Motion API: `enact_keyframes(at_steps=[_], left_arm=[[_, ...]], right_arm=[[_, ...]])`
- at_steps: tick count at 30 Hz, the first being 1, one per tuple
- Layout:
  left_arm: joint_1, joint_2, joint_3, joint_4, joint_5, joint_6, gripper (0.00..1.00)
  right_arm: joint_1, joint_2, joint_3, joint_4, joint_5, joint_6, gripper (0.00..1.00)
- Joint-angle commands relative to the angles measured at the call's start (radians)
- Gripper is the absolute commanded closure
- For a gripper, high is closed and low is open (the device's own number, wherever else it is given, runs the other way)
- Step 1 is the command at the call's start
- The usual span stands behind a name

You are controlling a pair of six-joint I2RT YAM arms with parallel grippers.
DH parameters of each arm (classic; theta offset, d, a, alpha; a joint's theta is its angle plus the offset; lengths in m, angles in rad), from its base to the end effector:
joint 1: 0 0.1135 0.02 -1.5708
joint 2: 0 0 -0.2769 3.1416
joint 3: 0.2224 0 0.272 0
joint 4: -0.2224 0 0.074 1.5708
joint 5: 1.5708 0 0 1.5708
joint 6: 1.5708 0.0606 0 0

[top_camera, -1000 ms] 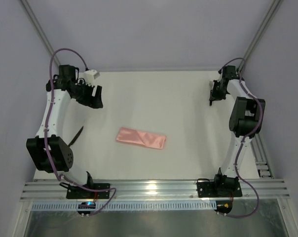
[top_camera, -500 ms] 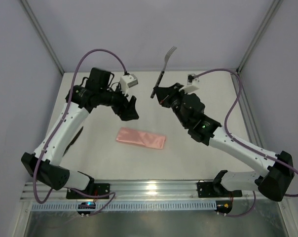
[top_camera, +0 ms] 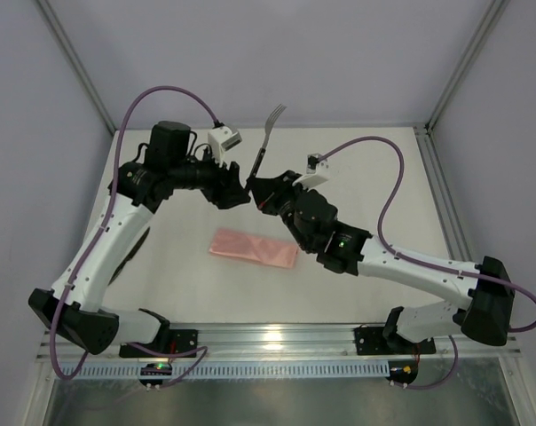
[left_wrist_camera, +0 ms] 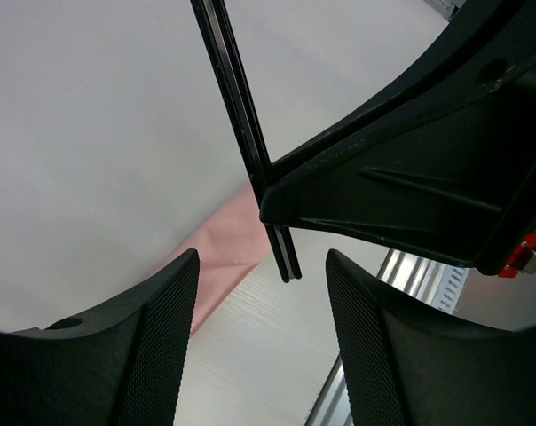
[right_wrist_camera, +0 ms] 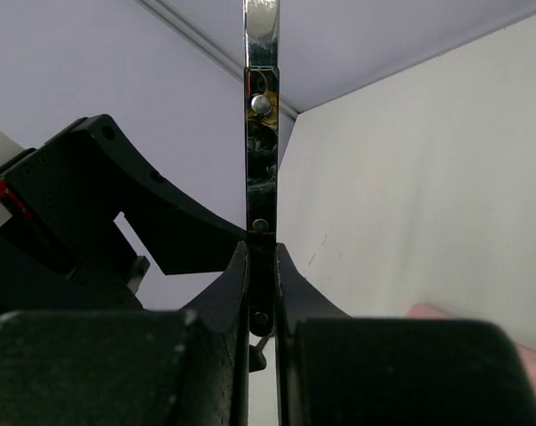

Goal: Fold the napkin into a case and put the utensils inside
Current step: Pass from the right arm to the left

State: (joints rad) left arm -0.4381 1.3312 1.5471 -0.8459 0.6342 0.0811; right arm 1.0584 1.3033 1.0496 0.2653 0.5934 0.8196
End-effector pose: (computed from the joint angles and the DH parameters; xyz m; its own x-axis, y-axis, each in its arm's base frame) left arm 0.2563 -0.1597 0.4256 -0.4689 0.2918 -0.8337 0.8160 0.5044 -0.2825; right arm 0.1977 0.2823 0.3735 -0.3239 0.6602 -0.6777 -0.3102 0.6026 0.7353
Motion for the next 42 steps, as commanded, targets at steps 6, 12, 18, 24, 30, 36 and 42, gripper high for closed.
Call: enact_keyframes(at_steps=[6,12,18,24,30,36,42], left_arm=[[-0.004,0.002,-0.005,0.073,0.008,-0.023,0.58],[-0.004,0.003,-0.022,0.067,0.015,-0.001,0.83],[-0.004,0.019,-0.038,0.045,0.044,0.011,0.92],[-0.004,0.026,-0.041,0.028,0.051,0.031,1.00],[-0.004,0.023,-0.048,-0.034,0.082,0.109,1.00],[-0.004,0.034,-0.123,-0.010,0.134,0.129,0.95],[-0.004,0.016,-0.153,0.011,0.101,0.147,0.60]], right_arm=[[0.012,0.031,0.055,0.086,0.040,0.036,0.96],[0.014,0.051,0.053,0.087,0.013,0.050,0.96],[0.014,0.047,0.032,0.095,0.000,0.091,0.96],[0.012,0.068,0.046,0.104,-0.032,0.098,0.96],[0.012,0.033,-0.003,0.118,-0.056,-0.026,0.96],[0.009,-0.002,-0.112,0.158,-0.023,0.030,0.96],[0.009,0.016,-0.102,0.170,-0.014,0.055,0.96]])
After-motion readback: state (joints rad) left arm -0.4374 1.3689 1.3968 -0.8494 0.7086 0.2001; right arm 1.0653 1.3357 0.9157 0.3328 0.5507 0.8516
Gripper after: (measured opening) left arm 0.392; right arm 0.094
